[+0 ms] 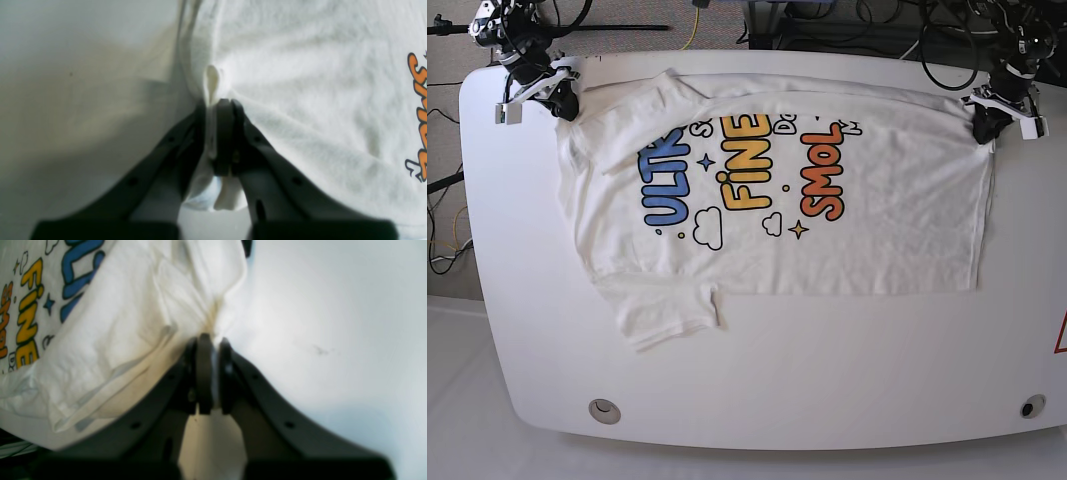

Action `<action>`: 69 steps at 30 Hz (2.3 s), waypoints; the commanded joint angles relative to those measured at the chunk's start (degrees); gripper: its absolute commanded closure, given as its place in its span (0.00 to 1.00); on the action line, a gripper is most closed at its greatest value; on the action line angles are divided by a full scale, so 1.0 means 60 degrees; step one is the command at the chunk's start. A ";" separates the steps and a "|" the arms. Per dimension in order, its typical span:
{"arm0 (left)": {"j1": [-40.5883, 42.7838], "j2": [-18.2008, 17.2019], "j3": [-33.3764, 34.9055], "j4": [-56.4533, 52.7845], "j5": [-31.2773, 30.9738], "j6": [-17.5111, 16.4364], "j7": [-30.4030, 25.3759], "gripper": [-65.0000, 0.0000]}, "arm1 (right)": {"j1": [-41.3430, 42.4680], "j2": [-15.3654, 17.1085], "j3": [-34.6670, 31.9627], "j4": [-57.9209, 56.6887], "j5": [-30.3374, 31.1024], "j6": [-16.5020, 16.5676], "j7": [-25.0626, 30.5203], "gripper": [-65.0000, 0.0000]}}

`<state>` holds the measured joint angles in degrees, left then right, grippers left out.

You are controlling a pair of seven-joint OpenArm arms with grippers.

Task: Fold the T-shirt properly
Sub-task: 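Release the shirt's collar-side corners by opening both grippers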

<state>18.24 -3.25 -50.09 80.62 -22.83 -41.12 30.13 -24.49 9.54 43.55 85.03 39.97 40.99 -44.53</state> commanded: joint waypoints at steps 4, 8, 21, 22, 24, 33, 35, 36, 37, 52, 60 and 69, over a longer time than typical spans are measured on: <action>0.0248 0.0109 0.0364 -0.0134 0.0667 0.0187 0.0925 0.99 | -0.0301 0.0138 -0.0029 0.0109 -0.0644 -0.0165 -0.0342 1.00; 0.0298 0.0114 0.0387 -0.0136 0.0654 0.0187 0.0920 0.99 | -0.0302 0.0161 -0.0020 0.0120 -0.0630 -0.0165 -0.0356 1.00; 0.0617 0.0193 0.0258 0.0044 0.0709 0.0187 0.0939 1.00 | -0.0483 0.0278 -0.0006 0.0213 -0.0566 -0.0165 -0.0263 1.00; 0.0628 0.0187 0.0264 0.0049 0.0713 0.0187 0.0941 1.00 | -0.0486 0.0275 -0.0012 0.0220 -0.0566 -0.0165 -0.0260 1.00; 0.0657 0.0159 0.0274 0.0045 0.0729 0.0187 0.0916 1.00 | -0.0478 0.0257 -0.0008 0.0240 -0.0532 -0.0165 -0.0274 1.00; 0.0632 0.0117 0.0210 0.0022 0.0902 0.0187 0.1047 0.95 | -0.0456 0.0239 0.0020 0.0300 -0.0458 -0.0165 -0.0267 0.99; 0.0547 0.0061 0.0132 0.0098 0.0868 0.0187 0.1399 0.77 | -0.0398 0.0250 0.0032 0.0316 -0.0471 -0.0165 -0.0224 0.89; 0.0532 0.0060 0.0111 0.0099 0.0892 0.0187 0.1531 0.73 | -0.0398 0.0248 0.0039 0.0323 -0.0461 -0.0165 -0.0222 0.86; 0.0518 0.0058 0.0091 0.0101 0.0916 0.0187 0.1663 0.68 | -0.0398 0.0246 0.0046 0.0330 -0.0452 -0.0165 -0.0220 0.82; 0.0434 -0.0005 0.0017 0.0656 0.1124 0.0187 0.2762 0.62 | -0.0389 0.0177 0.0255 0.1233 -0.0416 -0.0165 -0.0382 0.58; 0.0540 -0.0027 0.0061 0.0777 0.1104 0.0207 0.2569 0.51 | -0.0362 0.0174 0.0084 0.1578 -0.0441 -0.0165 -0.0275 0.59; 0.0445 -0.0061 0.0105 0.0847 0.0919 0.0400 0.2371 0.46 | -0.0421 0.0194 -0.0199 0.2106 -0.0390 -0.0165 -0.0380 0.56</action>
<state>20.12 -3.42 -49.67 86.02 -22.98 -41.47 38.74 -26.89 9.89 42.33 95.94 36.23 39.18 -47.62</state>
